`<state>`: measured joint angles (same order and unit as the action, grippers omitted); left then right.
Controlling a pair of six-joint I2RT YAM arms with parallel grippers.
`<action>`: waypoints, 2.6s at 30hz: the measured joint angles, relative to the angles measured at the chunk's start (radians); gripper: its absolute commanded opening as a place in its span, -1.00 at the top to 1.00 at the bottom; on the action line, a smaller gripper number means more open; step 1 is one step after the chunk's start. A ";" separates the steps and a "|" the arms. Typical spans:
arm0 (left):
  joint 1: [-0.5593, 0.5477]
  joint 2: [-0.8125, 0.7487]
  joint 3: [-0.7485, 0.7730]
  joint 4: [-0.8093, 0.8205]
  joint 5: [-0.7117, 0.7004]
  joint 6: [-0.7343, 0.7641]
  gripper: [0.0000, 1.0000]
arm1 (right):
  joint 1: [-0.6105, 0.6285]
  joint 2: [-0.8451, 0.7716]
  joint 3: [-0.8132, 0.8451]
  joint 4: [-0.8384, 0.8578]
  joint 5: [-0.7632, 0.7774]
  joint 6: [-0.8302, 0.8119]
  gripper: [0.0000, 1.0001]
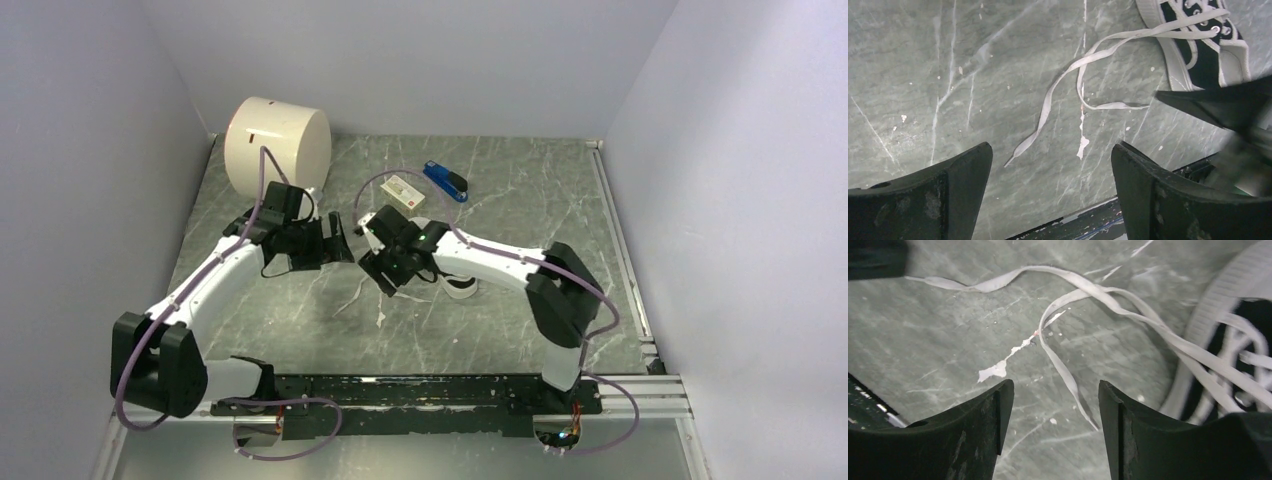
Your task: Tie the shoes
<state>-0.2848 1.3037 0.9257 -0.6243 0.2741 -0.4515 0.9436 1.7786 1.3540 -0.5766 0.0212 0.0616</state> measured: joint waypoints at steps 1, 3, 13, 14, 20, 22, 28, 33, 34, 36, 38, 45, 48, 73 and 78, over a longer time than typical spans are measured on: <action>0.001 -0.014 0.000 -0.005 -0.004 0.003 -0.87 | 0.004 0.032 0.000 0.014 -0.023 -0.005 -0.30; 0.001 -0.036 0.000 -0.011 -0.009 0.015 -0.87 | 0.002 0.086 -0.014 0.040 -0.047 -0.013 -0.26; 0.001 -0.056 0.000 -0.034 -0.013 0.092 -0.87 | 0.014 0.146 -0.100 0.146 -0.002 -0.030 1.00; 0.001 -0.057 0.000 -0.035 -0.013 0.096 -0.87 | 0.016 0.143 -0.100 0.148 0.010 -0.023 1.00; -0.005 -0.046 0.006 -0.024 0.023 0.111 -0.87 | -0.060 -0.037 -0.133 0.108 0.011 0.060 1.00; -0.009 -0.021 0.014 -0.007 0.055 0.118 -0.94 | -0.136 -0.137 -0.124 0.103 -0.024 0.087 1.00; -0.080 0.138 0.073 0.063 0.136 0.144 -0.94 | -0.323 -0.287 -0.085 0.092 -0.128 0.138 1.00; -0.157 0.259 0.136 0.147 0.168 0.157 -0.81 | -0.375 -0.313 -0.078 0.017 -0.159 0.169 1.00; -0.165 0.277 0.141 0.174 0.180 0.156 -0.76 | -0.388 -0.316 -0.074 -0.009 -0.150 0.174 1.00; -0.171 0.297 0.141 0.219 0.200 0.151 -0.73 | -0.417 -0.323 -0.068 -0.042 -0.137 0.182 1.00; -0.174 0.318 0.140 0.284 0.227 0.145 -0.68 | -0.468 -0.325 -0.054 -0.069 -0.133 0.190 1.00; -0.175 0.379 0.058 0.578 0.305 0.075 -0.50 | -0.614 -0.251 0.033 -0.080 -0.151 0.204 1.00; -0.175 0.450 0.057 0.678 0.333 0.051 -0.43 | -0.623 -0.196 0.043 -0.071 -0.183 0.206 1.00; -0.190 0.629 -0.010 0.882 0.483 -0.009 0.15 | -0.684 -0.218 -0.567 0.146 -0.561 0.433 1.00; -0.188 0.630 -0.010 0.849 0.494 0.014 0.57 | -0.677 -0.281 -0.506 0.096 -0.536 0.420 1.00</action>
<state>-0.4728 1.9339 0.9157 0.2245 0.7685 -0.4370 0.2665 1.4979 0.8478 -0.4808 -0.5152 0.4816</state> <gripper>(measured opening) 0.354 0.010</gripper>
